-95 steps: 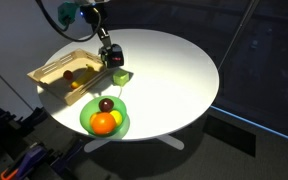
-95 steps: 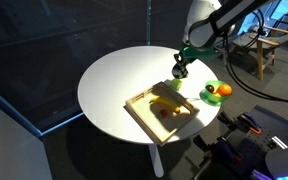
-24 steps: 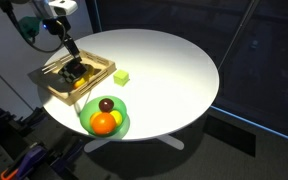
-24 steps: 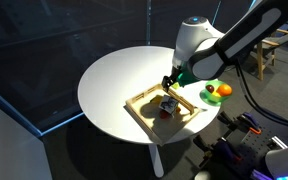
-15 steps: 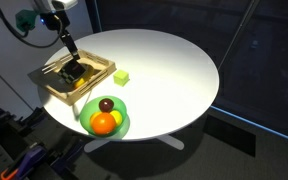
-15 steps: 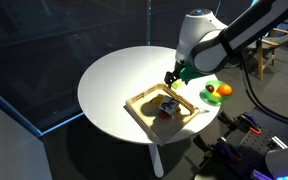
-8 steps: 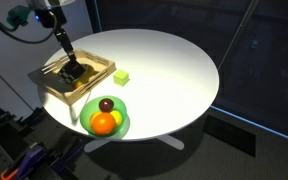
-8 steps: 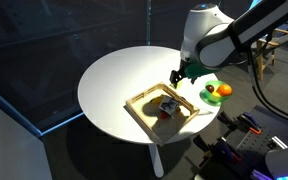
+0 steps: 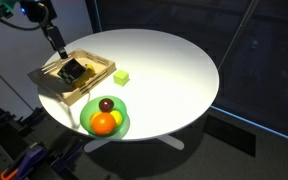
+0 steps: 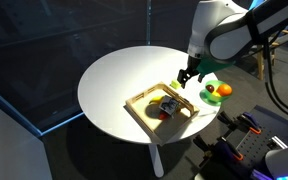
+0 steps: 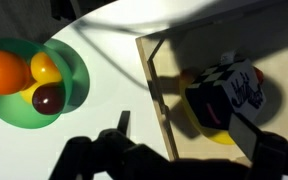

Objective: Put the strawberry and square plush toy in the box

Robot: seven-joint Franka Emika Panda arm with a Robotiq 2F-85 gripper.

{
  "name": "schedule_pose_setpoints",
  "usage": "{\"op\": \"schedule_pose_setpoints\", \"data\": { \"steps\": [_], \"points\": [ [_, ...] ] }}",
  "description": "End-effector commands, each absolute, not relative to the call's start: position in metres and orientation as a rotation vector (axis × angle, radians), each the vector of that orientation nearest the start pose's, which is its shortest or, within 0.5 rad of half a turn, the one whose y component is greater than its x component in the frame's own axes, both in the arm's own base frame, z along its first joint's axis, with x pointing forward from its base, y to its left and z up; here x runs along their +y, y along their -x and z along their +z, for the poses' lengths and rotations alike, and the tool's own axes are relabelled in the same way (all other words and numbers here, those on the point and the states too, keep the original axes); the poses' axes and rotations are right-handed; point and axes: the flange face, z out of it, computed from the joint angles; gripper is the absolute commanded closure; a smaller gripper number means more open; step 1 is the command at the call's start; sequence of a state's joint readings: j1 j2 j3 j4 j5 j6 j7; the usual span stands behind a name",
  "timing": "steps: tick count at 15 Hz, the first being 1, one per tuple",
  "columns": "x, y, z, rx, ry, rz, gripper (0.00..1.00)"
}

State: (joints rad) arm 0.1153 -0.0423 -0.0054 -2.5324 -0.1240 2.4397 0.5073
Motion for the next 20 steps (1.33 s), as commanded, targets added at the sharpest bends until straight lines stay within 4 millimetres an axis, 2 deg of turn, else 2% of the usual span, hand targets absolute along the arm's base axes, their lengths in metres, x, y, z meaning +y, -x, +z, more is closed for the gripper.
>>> {"op": "schedule_pose_setpoints", "data": {
  "steps": [1,8,15,20],
  "points": [
    [0.042,-0.428,0.306,0.408,3.180,0.105,0.00],
    [0.039,-0.407,0.339,0.309,3.173,0.180,0.00],
    [0.046,-0.391,0.376,0.297,3.162,0.100,0.00],
    [0.049,-0.379,0.395,0.274,3.137,0.057,0.00]
  ]
}}
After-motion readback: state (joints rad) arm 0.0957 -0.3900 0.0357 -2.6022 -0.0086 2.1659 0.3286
